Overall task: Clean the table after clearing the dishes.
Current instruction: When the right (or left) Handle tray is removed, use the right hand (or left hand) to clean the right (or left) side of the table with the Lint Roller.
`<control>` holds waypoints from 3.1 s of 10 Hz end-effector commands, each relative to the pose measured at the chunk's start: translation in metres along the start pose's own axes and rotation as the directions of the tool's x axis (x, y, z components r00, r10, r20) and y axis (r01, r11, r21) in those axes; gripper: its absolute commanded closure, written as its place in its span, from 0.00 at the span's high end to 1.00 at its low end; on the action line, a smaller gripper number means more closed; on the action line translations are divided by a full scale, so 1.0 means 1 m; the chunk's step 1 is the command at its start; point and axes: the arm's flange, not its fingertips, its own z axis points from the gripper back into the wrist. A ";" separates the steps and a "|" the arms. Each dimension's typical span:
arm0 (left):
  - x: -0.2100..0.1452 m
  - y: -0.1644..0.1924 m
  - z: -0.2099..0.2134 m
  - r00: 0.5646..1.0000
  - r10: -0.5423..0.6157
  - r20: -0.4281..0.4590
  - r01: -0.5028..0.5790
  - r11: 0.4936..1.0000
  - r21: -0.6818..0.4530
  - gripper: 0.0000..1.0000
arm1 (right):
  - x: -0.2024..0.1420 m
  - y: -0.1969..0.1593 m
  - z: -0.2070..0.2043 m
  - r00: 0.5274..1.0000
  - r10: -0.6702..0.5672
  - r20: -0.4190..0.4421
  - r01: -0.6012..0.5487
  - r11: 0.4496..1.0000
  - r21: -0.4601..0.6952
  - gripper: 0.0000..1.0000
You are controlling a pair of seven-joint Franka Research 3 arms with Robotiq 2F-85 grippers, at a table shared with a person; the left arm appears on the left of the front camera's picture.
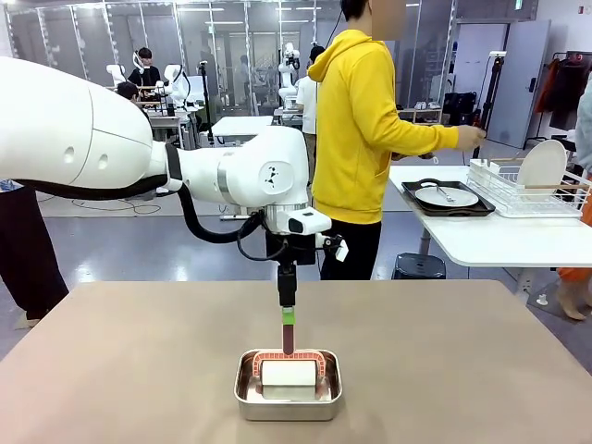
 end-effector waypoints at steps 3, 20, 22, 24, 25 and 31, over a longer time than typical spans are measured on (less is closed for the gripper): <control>-0.006 -0.019 -0.017 0.999 0.036 0.025 -0.037 0.999 0.024 1.00 | -0.003 0.005 -0.002 1.000 0.005 -0.001 -0.005 1.000 -0.001 1.00; -0.009 -0.028 0.001 0.996 0.087 0.007 -0.087 0.996 -0.020 0.03 | -0.003 0.005 -0.002 1.000 0.005 -0.001 -0.005 1.000 -0.001 1.00; -0.012 -0.045 0.022 0.990 0.139 0.029 -0.139 0.990 -0.001 0.00 | -0.003 0.005 -0.002 1.000 0.005 -0.001 -0.005 1.000 -0.001 1.00; -0.016 -0.074 0.052 0.972 0.229 0.046 -0.231 0.972 0.050 0.00 | -0.003 0.005 -0.002 1.000 0.005 -0.001 -0.005 1.000 -0.001 1.00; -0.020 -0.088 0.067 0.958 0.271 0.092 -0.278 0.959 0.065 0.00 | -0.003 0.005 -0.002 1.000 0.005 -0.001 -0.005 1.000 -0.001 1.00; -0.073 -0.118 0.127 0.711 0.639 0.294 -0.683 0.727 0.071 0.00 | -0.003 0.005 -0.002 1.000 0.005 -0.001 -0.005 1.000 -0.001 1.00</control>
